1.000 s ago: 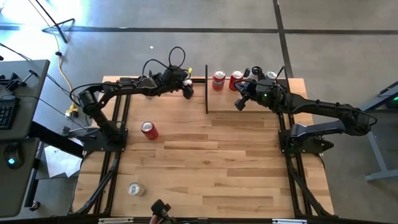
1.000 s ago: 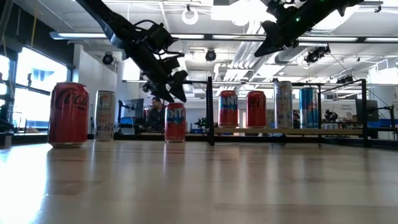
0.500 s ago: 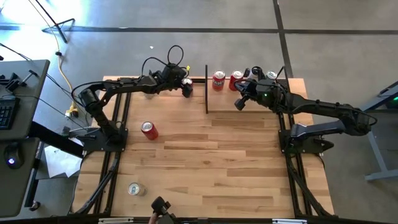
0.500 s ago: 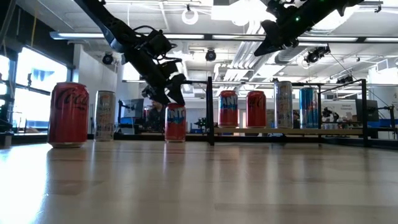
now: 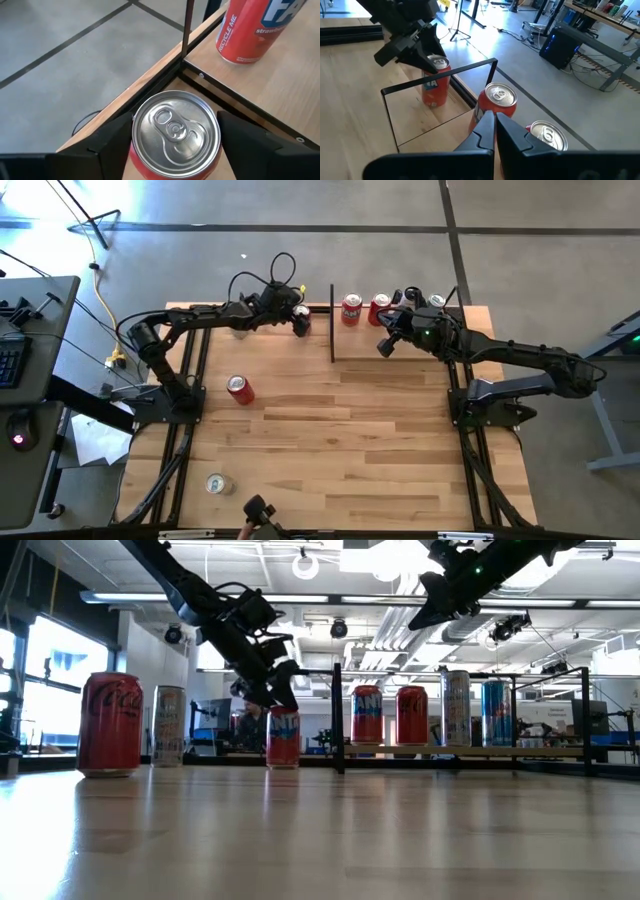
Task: Place canned beverage on shelf
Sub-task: Put the orange soda can on the shelf aligned with the orange soda can
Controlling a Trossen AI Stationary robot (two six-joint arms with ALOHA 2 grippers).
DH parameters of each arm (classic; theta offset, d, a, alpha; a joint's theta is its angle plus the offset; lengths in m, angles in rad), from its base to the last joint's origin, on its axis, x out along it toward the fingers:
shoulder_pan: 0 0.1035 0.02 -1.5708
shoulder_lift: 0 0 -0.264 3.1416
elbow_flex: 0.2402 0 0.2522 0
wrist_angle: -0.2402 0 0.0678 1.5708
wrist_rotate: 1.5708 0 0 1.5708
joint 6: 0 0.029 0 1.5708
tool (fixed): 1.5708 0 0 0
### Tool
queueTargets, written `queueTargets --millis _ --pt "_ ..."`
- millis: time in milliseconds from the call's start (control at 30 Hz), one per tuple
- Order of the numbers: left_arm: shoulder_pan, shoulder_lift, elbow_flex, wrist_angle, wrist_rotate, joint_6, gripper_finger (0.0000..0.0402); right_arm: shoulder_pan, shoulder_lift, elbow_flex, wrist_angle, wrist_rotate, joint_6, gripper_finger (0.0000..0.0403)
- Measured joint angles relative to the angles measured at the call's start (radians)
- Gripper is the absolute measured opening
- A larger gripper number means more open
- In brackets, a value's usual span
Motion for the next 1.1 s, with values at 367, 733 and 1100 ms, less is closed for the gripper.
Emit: queueTargets --millis 367,733,1100 --pt "-0.012 -0.061 -0.005 -0.089 0.005 0.014 0.0234 0.000 0.000 0.000 -0.002 0.000 -0.001 0.0000" --pt "-0.135 -0.222 -0.006 -0.223 0.031 -0.095 0.0234 0.000 0.000 0.000 -0.004 -0.010 -0.015 0.0000" --pt "-0.375 -0.289 -0.004 -0.362 -0.061 -0.263 0.0234 0.046 0.000 0.000 -0.064 -0.017 0.017 0.0000"
